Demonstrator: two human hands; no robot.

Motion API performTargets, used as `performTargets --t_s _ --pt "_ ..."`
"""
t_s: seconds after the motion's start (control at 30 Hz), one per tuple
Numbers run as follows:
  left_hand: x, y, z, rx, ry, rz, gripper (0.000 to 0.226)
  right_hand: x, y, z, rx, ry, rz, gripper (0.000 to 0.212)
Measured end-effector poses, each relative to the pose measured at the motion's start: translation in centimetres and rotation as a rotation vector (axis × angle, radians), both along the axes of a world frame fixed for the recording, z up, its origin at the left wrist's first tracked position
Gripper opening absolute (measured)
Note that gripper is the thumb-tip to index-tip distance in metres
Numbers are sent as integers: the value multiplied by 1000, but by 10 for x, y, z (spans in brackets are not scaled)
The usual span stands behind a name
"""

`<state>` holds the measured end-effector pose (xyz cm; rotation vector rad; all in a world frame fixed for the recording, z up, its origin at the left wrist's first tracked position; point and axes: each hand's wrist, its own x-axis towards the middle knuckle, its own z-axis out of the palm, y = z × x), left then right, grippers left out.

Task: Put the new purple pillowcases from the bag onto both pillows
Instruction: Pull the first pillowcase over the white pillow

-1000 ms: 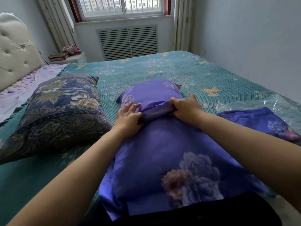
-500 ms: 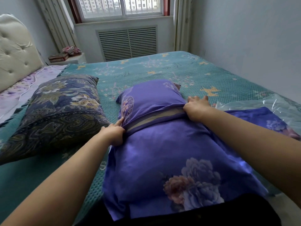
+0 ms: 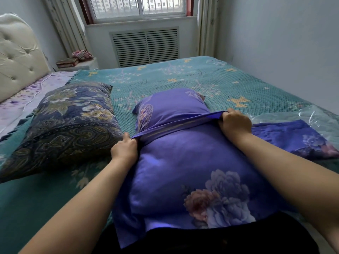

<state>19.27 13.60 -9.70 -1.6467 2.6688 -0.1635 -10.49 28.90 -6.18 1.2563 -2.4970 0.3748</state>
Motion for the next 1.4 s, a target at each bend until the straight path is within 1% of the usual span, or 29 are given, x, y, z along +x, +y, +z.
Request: performTargets --t_s 0.07,0.13,0.23,0.3,0.33,0.4,0.47,0.5,0.53,0.6,0.67,0.73,0.77,0.8,0.87,0.9,0.93,0.97,1.03,1.1,1.17,1.2,1.23,1.27,1.33,1.4 --pt "-6 1 2 50 -28 23 38 4 -4 -3 1 -23 -5 37" --pt "-10 -3 4 69 2 -17 36 10 -7 -5 -36 -18 45 37" --pt "-8 -14 15 107 20 -112 37 19 -11 -3 -96 -57 209 40" --pt "-8 -17 25 84 43 -133 37 25 -16 1 -34 -141 291 43" --pt "-10 -18 27 61 98 -141 34 28 -18 2 -7 -183 313 43" --pt "-16 -19 28 79 298 -196 27 31 -24 5 -6 -259 341 38" --pt "-25 -17 30 236 489 -283 27 32 -30 9 -1 -307 359 32" --pt "-28 -13 33 320 528 -321 30 33 -32 11 6 -320 364 29" --pt "-30 -11 36 376 528 -349 32 34 -34 13 2 -321 366 27" --pt "-32 -12 41 424 482 -396 29 36 -38 16 -34 -292 349 25" --pt "-30 -16 44 476 412 -441 20 35 -38 17 -55 -247 326 26" --pt "-28 -19 48 547 361 -464 13 34 -36 15 -17 -173 330 30" --pt "-28 -20 49 548 372 -473 14 33 -35 14 18 -127 336 32" --pt "-29 -20 49 507 424 -491 15 32 -33 13 63 -81 340 34" --pt "-32 -18 49 351 588 -544 14 30 -30 12 191 -1 316 34" --pt "-33 -18 47 270 633 -564 16 27 -28 15 274 19 284 33" --pt "-33 -17 44 202 611 -563 15 24 -25 18 360 21 245 34" --pt "-33 -16 41 150 522 -540 15 21 -23 22 444 11 203 37" --pt "-32 -11 38 124 208 -437 17 14 -17 29 606 4 104 42" --pt "-34 -7 41 162 -63 -334 22 8 -13 30 732 28 0 45" --pt "-36 -4 46 175 -301 -255 41 5 -14 24 743 33 -67 43" --pt "-36 -5 47 155 -385 -221 49 4 -14 21 703 36 -90 42" --pt "-35 -5 47 125 -425 -190 52 5 -14 17 641 58 -100 40" --pt "-33 -6 45 88 -415 -160 52 5 -13 12 563 101 -96 38" --pt "-28 -8 37 -17 -263 -108 43 7 -7 4 406 184 -60 36" --pt "-22 -10 25 -161 -74 -69 32 8 -3 -5 313 165 -42 36"
